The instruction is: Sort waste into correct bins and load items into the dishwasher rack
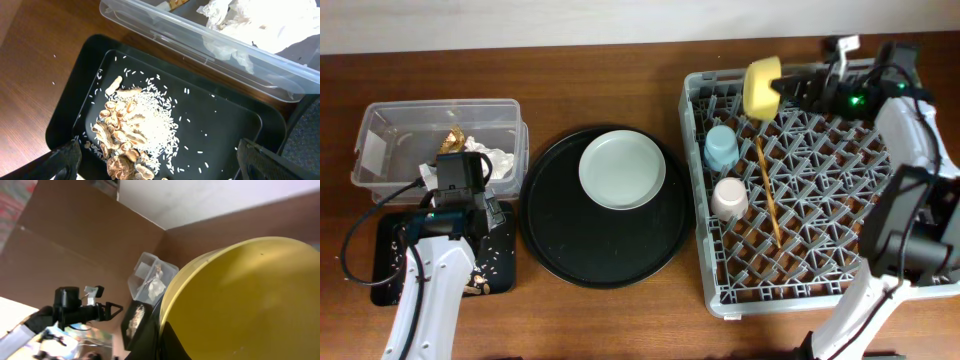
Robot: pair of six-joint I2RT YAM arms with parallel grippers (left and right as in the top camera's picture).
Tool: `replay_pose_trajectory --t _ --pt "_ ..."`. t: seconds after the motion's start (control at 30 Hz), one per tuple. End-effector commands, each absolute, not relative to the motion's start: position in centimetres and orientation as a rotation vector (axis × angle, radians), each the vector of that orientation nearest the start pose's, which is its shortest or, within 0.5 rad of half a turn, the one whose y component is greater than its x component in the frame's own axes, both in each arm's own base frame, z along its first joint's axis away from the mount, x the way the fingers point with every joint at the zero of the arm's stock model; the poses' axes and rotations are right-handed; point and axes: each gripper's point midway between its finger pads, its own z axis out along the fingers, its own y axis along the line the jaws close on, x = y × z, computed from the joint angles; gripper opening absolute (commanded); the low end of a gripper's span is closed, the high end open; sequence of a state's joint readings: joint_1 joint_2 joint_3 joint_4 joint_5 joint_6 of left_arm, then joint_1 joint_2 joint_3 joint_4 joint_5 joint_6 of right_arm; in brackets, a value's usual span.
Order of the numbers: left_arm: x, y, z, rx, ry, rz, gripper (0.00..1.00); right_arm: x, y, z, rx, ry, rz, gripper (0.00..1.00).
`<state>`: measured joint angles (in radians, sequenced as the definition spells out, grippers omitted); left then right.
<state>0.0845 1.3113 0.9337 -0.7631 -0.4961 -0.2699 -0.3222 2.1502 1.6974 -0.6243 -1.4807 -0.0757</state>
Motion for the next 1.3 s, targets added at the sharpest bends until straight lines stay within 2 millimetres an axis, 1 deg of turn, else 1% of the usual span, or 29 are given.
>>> replay_pose_trajectory --t 0.0,0.17,0.3,0.33,0.4,0.47,0.5,0.57,0.63,0.7,0.77,0.83,0.87,0.9,0.93,1.0,1.03,1.07,1.1,1.13,1.17,1.2,1.23,1.27 --pt "29.1 10.6 13.3 -0.602 2.533 0.593 0.99 47.9 1.7 20.3 -0.179 1.889 1.694 0.04" --pt "29.1 10.6 13.3 -0.601 2.533 0.593 0.99 47.4 1.7 19.9 -0.11 1.921 1.731 0.04" --pt "29.1 10.6 13.3 -0.601 2.533 0.593 0.99 47.3 0.5 19.1 -0.031 1.966 1.709 0.04" --pt "29.1 10.6 13.3 -0.602 2.534 0.594 0.99 47.2 0.0 19.1 -0.001 1.971 1.714 0.06" --pt "29.1 10.6 13.3 -0.601 2.534 0.593 0.99 46.9 -0.8 19.0 0.046 1.975 1.72 0.33" --pt "29.1 10.6 13.3 -0.601 2.534 0.593 0.99 46.6 -2.1 18.9 0.11 1.977 1.727 0.41" --pt "29.1 10.6 13.3 -0.602 2.534 0.593 0.99 46.4 -2.6 18.8 0.144 1.98 1.729 0.43" --pt "29.1 10.6 13.3 -0.601 2.534 0.593 0.99 46.0 -4.0 18.3 0.23 2.004 1.719 0.55" --pt "29.1 10.6 13.3 -0.602 2.534 0.594 0.99 45.2 -6.0 17.8 0.345 2.025 1.704 0.56" --pt "29.1 10.6 13.3 -0.602 2.533 0.593 0.99 44.5 -7.5 17.4 0.394 2.051 1.654 0.54" --pt "29.1 10.6 13.3 -0.601 2.533 0.593 0.99 43.4 -9.4 16.6 0.454 2.137 1.533 0.53" --pt "29.1 10.6 13.3 -0.601 2.533 0.593 0.99 42.5 -10.8 16.0 0.499 2.221 1.414 0.53" --pt "29.1 10.6 13.3 -0.601 2.534 0.593 0.99 42.1 -11.5 15.9 0.513 2.254 1.351 0.53" --pt "29.1 10.6 13.3 -0.601 2.534 0.593 0.99 41.3 -12.6 16.7 0.525 2.295 1.239 0.54" --pt "29.1 10.6 13.3 -0.602 2.534 0.594 0.99 41.0 -12.8 17.5 0.513 2.304 1.189 0.54" --pt "29.1 10.6 13.3 -0.602 2.534 0.594 0.99 40.5 -12.9 19.0 0.505 2.326 1.095 0.54" --pt "29.1 10.6 13.3 -0.602 2.533 0.593 0.99 40.3 -12.7 20.2 0.473 2.339 1.025 0.54" --pt "29.1 10.6 13.3 -0.602 2.534 0.594 0.99 40.1 -12.2 21.3 0.435 2.356 0.953 0.54" --pt "29.1 10.6 13.3 -0.601 2.533 0.593 0.99 39.8 -11.3 22.7 0.38 2.374 0.862 0.54" --pt "29.1 10.6 13.3 -0.601 2.534 0.593 0.99 39.7 -10.5 23.5 0.34 2.389 0.801 0.54" --pt "29.1 10.6 13.3 -0.601 2.534 0.593 0.99 39.5 -9.4 24.5 0.292 2.402 0.738 0.54" --pt "29.1 10.6 13.3 -0.601 2.534 0.593 0.99 39.2 -7.8 25.6 0.223 2.417 0.66 0.54" --pt "29.1 10.6 13.3 -0.602 2.534 0.594 0.99 38.9 -5.3 26.9 0.126 2.43 0.579 0.55" --pt "29.1 10.6 13.3 -0.602 2.534 0.594 0.99 38.8 -3.3 27.6 0.05 2.435 0.53 0.55"
